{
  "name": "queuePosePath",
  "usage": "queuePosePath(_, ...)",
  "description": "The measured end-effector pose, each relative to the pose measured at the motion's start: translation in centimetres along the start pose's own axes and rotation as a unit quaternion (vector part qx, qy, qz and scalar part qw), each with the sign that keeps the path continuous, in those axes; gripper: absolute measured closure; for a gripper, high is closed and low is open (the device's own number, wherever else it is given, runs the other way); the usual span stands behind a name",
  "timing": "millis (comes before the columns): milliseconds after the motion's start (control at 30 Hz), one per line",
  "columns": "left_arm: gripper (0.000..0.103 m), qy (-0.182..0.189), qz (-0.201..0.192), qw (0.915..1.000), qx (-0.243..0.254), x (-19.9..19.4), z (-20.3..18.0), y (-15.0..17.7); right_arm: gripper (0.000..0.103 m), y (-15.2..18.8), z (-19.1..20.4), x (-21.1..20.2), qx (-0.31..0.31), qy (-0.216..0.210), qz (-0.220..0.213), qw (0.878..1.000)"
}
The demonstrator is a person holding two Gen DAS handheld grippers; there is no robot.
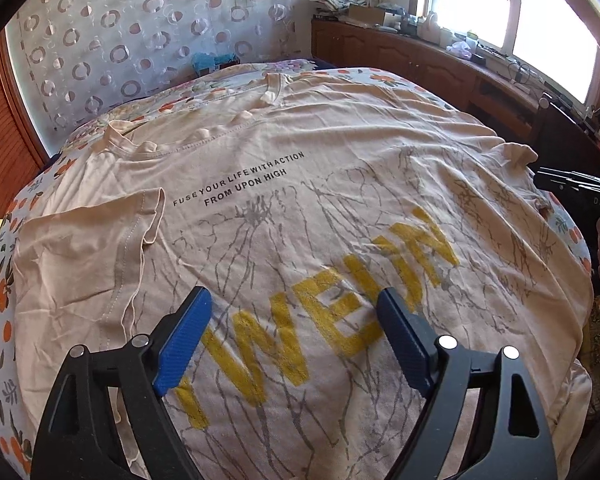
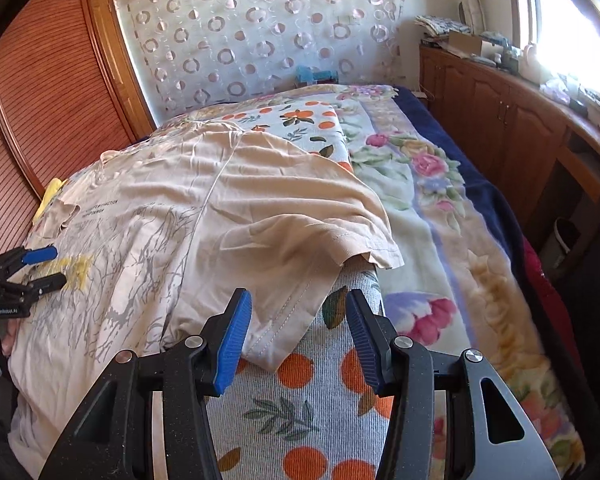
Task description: Fold small clothes
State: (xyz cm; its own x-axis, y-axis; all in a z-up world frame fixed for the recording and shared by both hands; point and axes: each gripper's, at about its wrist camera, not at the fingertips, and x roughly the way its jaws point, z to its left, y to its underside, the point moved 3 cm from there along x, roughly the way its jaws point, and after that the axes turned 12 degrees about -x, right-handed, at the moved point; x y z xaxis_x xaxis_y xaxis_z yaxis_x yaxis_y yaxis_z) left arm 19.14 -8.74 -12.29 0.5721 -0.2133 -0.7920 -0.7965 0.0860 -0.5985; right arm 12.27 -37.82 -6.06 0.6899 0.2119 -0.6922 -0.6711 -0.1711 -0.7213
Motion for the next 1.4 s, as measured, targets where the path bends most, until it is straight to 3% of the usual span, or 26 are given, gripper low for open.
queuePosePath(367,0.015,-0.002,0.000,1.0000,0.000,0.1,0.0,-0.1,0.052,-1.6,0.5,2.2,-0.014,0.031,0.012,0.999)
queuePosePath(467,0.015,-0.002,0.000,1.0000,0.000,0.1,0.0,-0.1,0.071,-1.8,1.1,2.7,-0.042,0.054,0.016,0.998)
queuePosePath(533,0.015,-0.002,0.000,1.0000,0.000,0.1,0.0,-0.1,0.096,-2.0,1.7,2.8,-0.058,0.045,0.014,0.997)
queuePosePath(700,0.015,0.001,0.001,1.0000,-0.001,-0.1,0.2,-0.1,0.098,-3.1,3.0,2.3,-0.087,0.048,-0.003,0.995)
queuePosePath(900,0.015,0.015,-0.023,0.9994,-0.022,-2.5,1.6,-0.1,0.098,-7.4,7.3,-0.6,-0.131,0.010,-0.064,0.989)
queuePosePath(1067,0.015,0.023,-0.057,0.9975,-0.035,-5.3,2.5,0.1,0.097,-8.7,13.8,-1.4,-0.182,-0.101,-0.080,0.975)
queuePosePath(1100,0.015,0.027,-0.061,0.9971,-0.036,-5.8,2.7,0.3,0.091,-8.5,14.7,-1.4,-0.189,-0.115,-0.078,0.972)
queuePosePath(1200,0.015,0.029,-0.073,0.9960,-0.043,-6.6,3.0,0.6,0.058,-7.9,15.7,-1.4,-0.198,-0.127,-0.078,0.969)
queuePosePath(1300,0.015,0.031,-0.080,0.9953,-0.046,-7.0,3.3,0.8,0.055,-7.8,13.9,-1.7,-0.178,-0.112,-0.087,0.974)
queuePosePath(1400,0.015,0.034,-0.081,0.9950,-0.047,-6.8,3.2,0.9,0.055,-7.7,11.7,-0.8,-0.146,-0.088,-0.068,0.983)
